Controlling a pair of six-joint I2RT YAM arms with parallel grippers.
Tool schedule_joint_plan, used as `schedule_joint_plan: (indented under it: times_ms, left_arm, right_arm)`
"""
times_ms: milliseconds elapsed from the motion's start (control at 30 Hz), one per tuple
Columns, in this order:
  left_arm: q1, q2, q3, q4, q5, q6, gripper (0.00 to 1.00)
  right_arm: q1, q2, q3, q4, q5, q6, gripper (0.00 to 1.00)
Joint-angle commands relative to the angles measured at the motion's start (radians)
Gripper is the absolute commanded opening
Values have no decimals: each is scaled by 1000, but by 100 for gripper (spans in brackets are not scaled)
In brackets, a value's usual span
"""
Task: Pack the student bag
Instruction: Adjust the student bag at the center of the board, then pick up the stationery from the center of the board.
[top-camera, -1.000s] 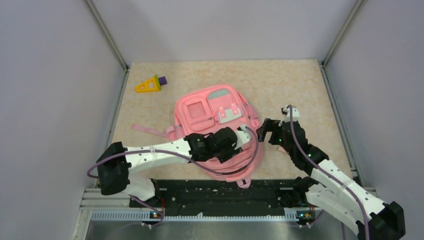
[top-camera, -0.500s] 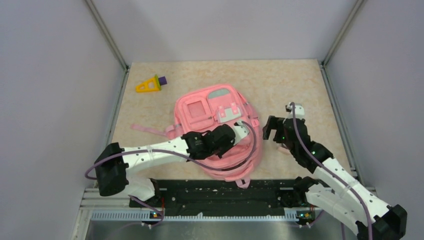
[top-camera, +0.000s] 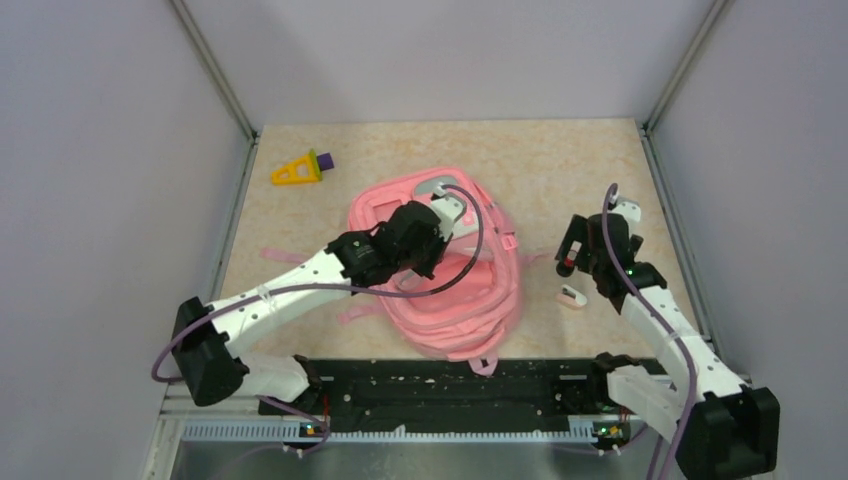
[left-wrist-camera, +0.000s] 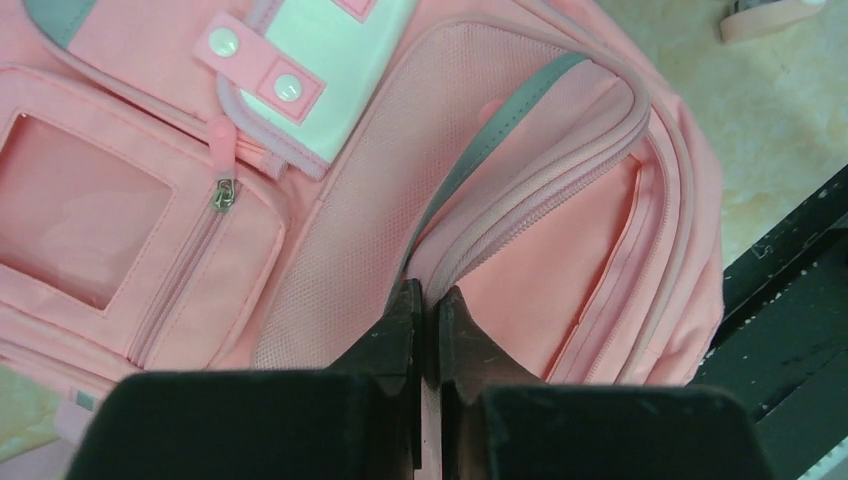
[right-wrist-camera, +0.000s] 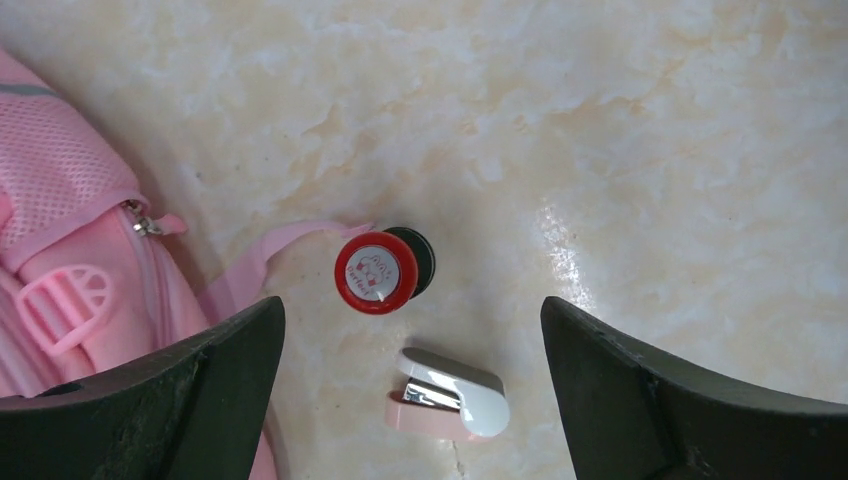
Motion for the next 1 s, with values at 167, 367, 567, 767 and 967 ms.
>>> schedule_joint_plan:
  times_ms: [167, 367, 567, 767, 967]
  left_arm:
    - [75, -163, -71, 169, 25, -40, 0]
    - [75, -184, -75, 169, 36, -42, 0]
    - [75, -193, -77, 168, 36, -39, 0]
    - [75, -194, -77, 166, 23, -33, 0]
    - [75, -195, -77, 165, 14, -29, 0]
  right_arm:
    - [-38, 175, 4, 98, -98, 10, 84]
    - [-38, 283, -2, 151, -95, 10, 79]
    - [-37, 413, 20, 205, -132, 3, 67]
    - [-38, 457, 18, 230, -171, 0, 55]
    - [-38, 483, 17, 242, -164, 4, 42]
